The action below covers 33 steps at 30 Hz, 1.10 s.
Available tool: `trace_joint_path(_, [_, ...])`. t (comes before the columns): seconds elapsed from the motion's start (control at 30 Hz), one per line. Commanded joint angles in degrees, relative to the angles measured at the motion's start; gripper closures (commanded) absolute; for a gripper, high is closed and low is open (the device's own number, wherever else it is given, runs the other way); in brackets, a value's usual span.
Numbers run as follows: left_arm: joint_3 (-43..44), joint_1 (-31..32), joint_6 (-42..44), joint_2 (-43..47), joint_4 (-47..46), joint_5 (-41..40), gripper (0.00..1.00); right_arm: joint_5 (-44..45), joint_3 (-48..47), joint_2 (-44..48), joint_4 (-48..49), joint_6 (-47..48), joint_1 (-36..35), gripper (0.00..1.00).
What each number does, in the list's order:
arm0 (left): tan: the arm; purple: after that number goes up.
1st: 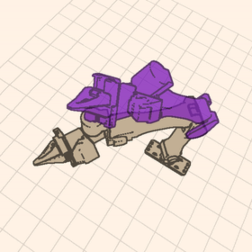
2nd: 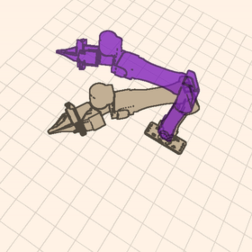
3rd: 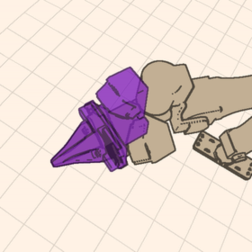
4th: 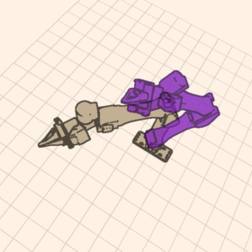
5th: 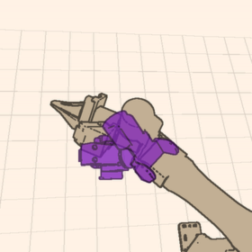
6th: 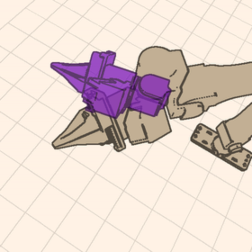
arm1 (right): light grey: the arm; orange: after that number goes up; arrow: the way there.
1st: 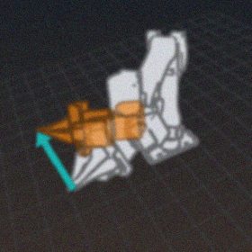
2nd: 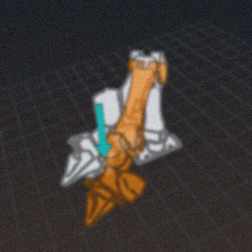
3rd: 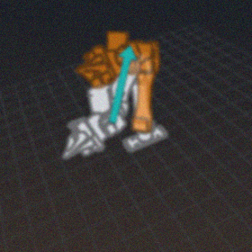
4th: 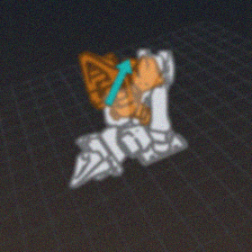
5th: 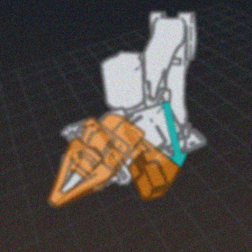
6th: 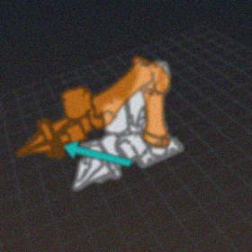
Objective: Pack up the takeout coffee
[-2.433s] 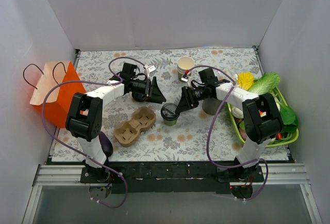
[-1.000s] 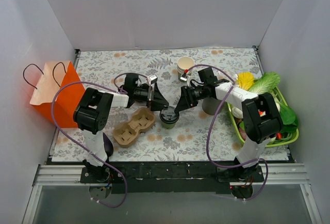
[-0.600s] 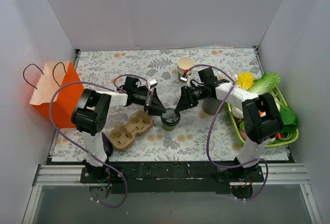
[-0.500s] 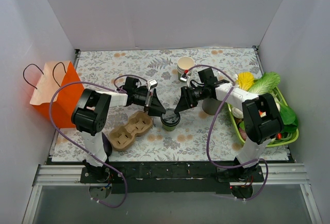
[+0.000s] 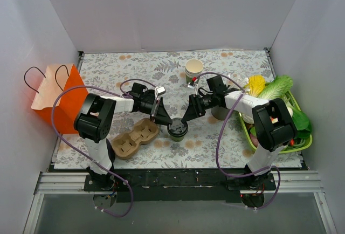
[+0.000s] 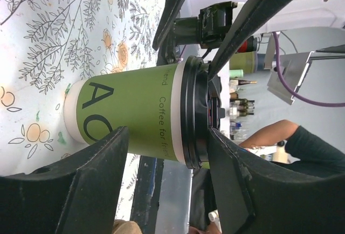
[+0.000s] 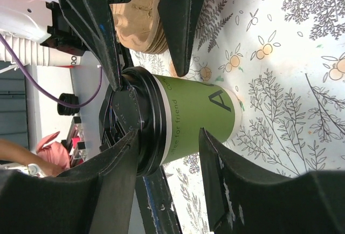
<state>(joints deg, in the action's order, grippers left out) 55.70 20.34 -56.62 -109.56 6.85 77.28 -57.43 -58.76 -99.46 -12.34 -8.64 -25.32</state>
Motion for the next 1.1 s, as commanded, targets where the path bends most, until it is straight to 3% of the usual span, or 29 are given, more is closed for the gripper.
trace_joint_path(0.0, [-4.8, 0.8, 11.9, 0.4, 4.0, -16.3, 0.44, 8.6, 3.1, -2.0, -3.0, 4.1, -0.6, 0.47])
trace_joint_path(0.43, [-5.8, 1.7, 8.0, -1.2, 4.5, -29.6, 0.47, 11.4, 4.2, 0.1, -3.1, 5.1, -1.3, 0.47])
trace_joint_path(0.57, [-5.0, 1.7, 8.3, 2.8, 2.1, -21.7, 0.41, 11.1, 4.5, 1.2, -3.0, 5.4, -1.3, 0.47])
trace_joint_path(0.63, [-3.7, 1.6, 4.6, 7.1, -0.9, -15.1, 0.39, 10.8, 4.6, 1.8, -3.1, 5.6, -1.3, 0.48])
trace_joint_path(0.8, [3.2, 1.6, -4.7, 9.8, -5.4, -9.8, 0.37, 11.0, 4.2, 2.5, -3.3, 5.8, -1.3, 0.47])
trace_joint_path(0.93, [5.2, 1.3, -1.0, 11.1, 5.2, -11.6, 0.36, 11.2, 2.9, 2.5, -3.7, 6.0, -1.3, 0.47])
trace_joint_path(1.07, [0.2, -0.4, 2.9, 15.8, 13.0, -13.1, 0.36, 11.5, 1.4, 2.3, -4.1, 6.4, -1.3, 0.47])
